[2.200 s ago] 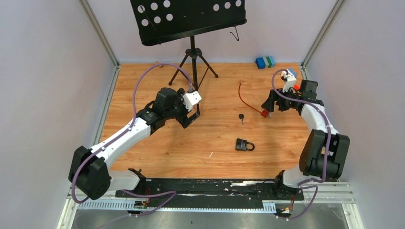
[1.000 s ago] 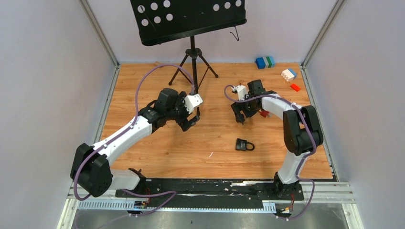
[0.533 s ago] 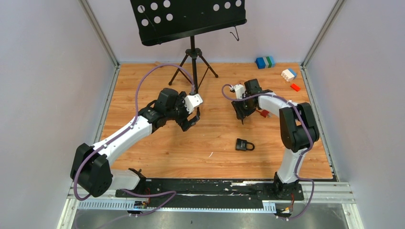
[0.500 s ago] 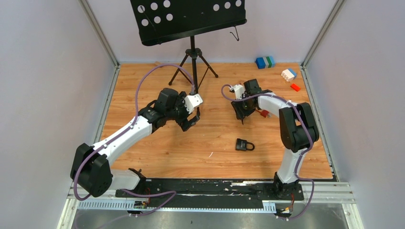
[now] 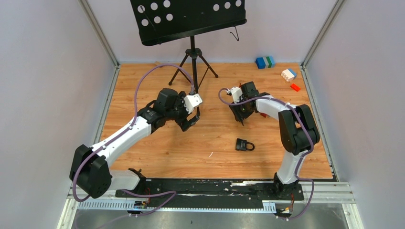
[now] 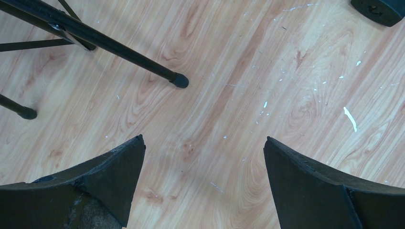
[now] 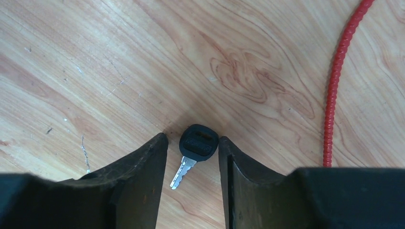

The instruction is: Unlock with the key

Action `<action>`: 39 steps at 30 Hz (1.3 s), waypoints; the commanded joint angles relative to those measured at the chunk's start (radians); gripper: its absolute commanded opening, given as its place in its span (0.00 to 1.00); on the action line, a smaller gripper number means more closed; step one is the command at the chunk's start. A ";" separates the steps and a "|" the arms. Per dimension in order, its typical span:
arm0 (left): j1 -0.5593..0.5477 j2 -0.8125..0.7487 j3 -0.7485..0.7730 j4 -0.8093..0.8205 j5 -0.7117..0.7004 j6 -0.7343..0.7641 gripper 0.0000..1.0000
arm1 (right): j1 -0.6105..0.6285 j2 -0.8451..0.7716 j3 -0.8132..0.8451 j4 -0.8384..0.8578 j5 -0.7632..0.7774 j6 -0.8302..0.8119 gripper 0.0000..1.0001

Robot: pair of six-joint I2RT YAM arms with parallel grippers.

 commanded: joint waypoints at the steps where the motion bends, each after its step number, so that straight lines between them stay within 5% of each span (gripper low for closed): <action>1: 0.000 -0.034 0.027 -0.007 0.000 0.005 1.00 | 0.002 -0.005 -0.029 -0.051 0.045 -0.011 0.42; 11: 0.000 -0.040 0.026 -0.008 -0.016 0.009 1.00 | 0.034 -0.026 -0.030 -0.056 -0.023 -0.042 0.18; 23: 0.009 -0.114 -0.030 -0.033 -0.094 0.025 1.00 | 0.250 -0.133 -0.032 -0.005 -0.086 -0.128 0.16; 31: 0.183 -0.230 -0.066 -0.111 -0.069 -0.037 1.00 | 0.444 -0.095 -0.015 0.034 -0.098 -0.137 0.16; 39: 0.395 -0.260 -0.063 -0.139 0.010 -0.095 1.00 | 0.514 -0.111 -0.002 0.038 -0.109 -0.152 0.16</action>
